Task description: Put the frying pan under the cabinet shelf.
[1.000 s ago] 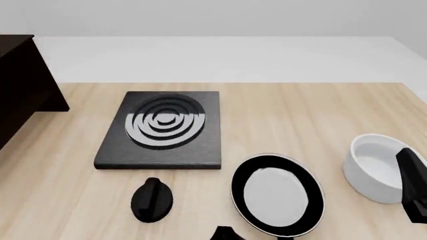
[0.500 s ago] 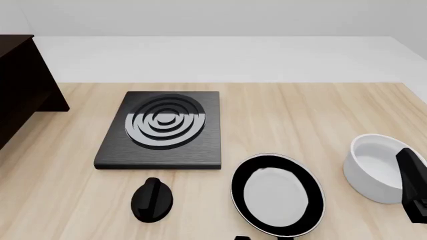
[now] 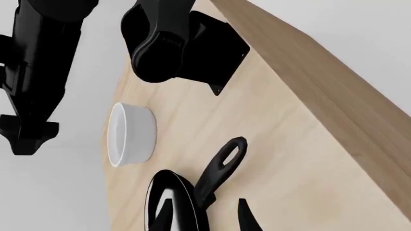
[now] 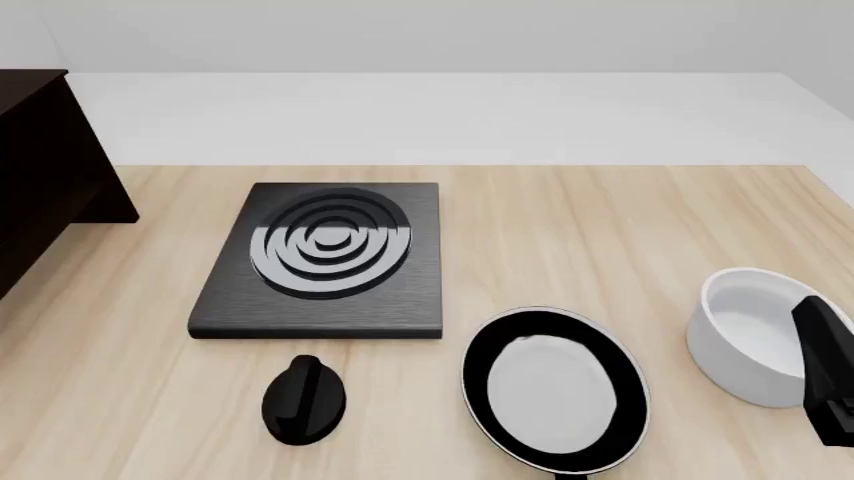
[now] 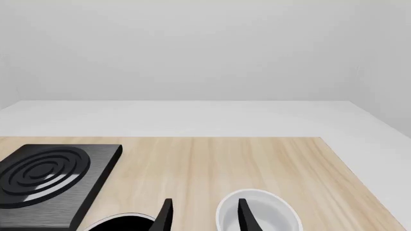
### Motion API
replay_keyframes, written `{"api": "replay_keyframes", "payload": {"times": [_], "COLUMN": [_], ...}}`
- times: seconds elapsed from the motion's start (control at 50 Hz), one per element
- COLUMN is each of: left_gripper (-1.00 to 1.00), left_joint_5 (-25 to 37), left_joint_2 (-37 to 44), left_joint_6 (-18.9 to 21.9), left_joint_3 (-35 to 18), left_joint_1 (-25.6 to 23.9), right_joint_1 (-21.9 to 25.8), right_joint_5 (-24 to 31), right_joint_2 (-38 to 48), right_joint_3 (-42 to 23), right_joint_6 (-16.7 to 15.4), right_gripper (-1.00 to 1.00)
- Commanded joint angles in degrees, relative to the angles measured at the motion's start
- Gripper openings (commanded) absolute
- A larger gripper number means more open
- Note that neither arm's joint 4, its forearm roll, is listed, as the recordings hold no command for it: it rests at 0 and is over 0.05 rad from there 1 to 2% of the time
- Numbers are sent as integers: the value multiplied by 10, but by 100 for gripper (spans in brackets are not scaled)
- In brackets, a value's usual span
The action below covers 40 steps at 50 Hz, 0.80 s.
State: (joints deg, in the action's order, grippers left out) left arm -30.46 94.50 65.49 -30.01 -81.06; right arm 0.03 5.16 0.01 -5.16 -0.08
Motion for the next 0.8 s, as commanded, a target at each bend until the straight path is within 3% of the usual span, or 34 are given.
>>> {"api": "replay_keyframes", "payload": {"times": [0.02,0.8], "left_gripper": [100,100], "left_joint_5": [-10,-19], "left_joint_2": [25,108], "left_joint_6": [7,16], "left_joint_3": [-12,-51], "left_joint_1": [6,0], "right_joint_1": [0,0], "right_joint_5": [0,0], "right_joint_2": [0,0], "right_joint_3": [0,0], "right_joint_6": [0,0], "right_gripper": [100,100]}}
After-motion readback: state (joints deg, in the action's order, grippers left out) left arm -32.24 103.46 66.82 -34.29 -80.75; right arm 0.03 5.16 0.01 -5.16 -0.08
